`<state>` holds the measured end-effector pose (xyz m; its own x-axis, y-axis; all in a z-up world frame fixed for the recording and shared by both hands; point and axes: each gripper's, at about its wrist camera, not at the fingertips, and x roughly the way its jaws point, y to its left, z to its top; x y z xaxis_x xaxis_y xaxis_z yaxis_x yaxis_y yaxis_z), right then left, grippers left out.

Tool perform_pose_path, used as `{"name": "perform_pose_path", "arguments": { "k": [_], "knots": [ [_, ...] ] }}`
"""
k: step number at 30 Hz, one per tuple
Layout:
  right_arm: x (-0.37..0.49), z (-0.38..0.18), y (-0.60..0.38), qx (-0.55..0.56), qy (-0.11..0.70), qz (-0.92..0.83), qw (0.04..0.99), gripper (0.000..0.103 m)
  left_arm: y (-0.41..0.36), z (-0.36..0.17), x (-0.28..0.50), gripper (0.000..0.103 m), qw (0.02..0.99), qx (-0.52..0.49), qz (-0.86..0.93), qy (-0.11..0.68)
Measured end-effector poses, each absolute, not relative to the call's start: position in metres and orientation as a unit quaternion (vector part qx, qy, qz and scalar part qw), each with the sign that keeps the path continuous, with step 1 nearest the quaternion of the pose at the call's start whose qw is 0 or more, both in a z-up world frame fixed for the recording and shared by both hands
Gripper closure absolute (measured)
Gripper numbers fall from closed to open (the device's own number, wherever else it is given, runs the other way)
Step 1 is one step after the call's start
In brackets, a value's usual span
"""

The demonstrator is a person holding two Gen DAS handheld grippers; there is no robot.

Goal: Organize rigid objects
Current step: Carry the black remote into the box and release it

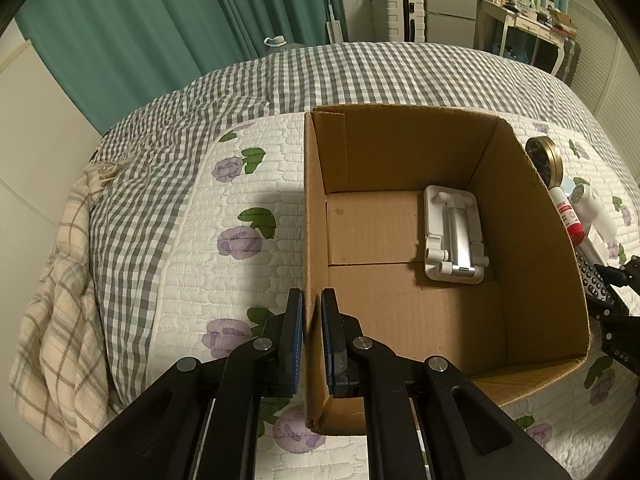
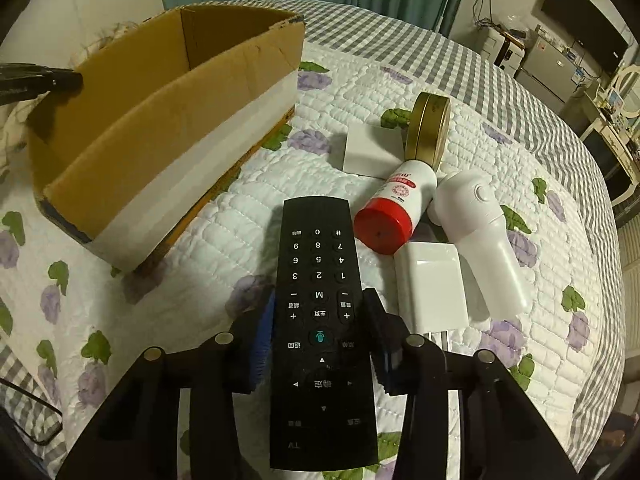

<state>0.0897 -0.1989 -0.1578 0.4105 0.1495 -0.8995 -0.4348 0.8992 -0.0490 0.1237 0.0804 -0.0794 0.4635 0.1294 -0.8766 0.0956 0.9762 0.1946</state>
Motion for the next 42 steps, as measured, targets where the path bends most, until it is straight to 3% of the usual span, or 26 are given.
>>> {"name": "perform_pose_path", "arguments": {
  "k": [9,25,31,42],
  "knots": [
    [0.084,-0.127,-0.197,-0.124,0.483,0.176,0.849,0.061,0.080,-0.079,0.124,0.095,0.848,0.108,0.008,0.518],
    [0.109,-0.009,-0.120,-0.137,0.382,0.212,0.889,0.061,0.082,-0.077,0.126,0.095,0.847,0.104,-0.005,0.521],
    [0.114,-0.012,-0.082,-0.138,0.376,0.231,0.887,0.061,0.083,-0.077,0.126,0.095,0.848,0.102,-0.009,0.520],
    [0.140,-0.071,-0.054,-0.122,0.424,0.229,0.868,0.061,0.082,-0.077,0.126,0.095,0.847,0.102,-0.010,0.521]
  ]
}}
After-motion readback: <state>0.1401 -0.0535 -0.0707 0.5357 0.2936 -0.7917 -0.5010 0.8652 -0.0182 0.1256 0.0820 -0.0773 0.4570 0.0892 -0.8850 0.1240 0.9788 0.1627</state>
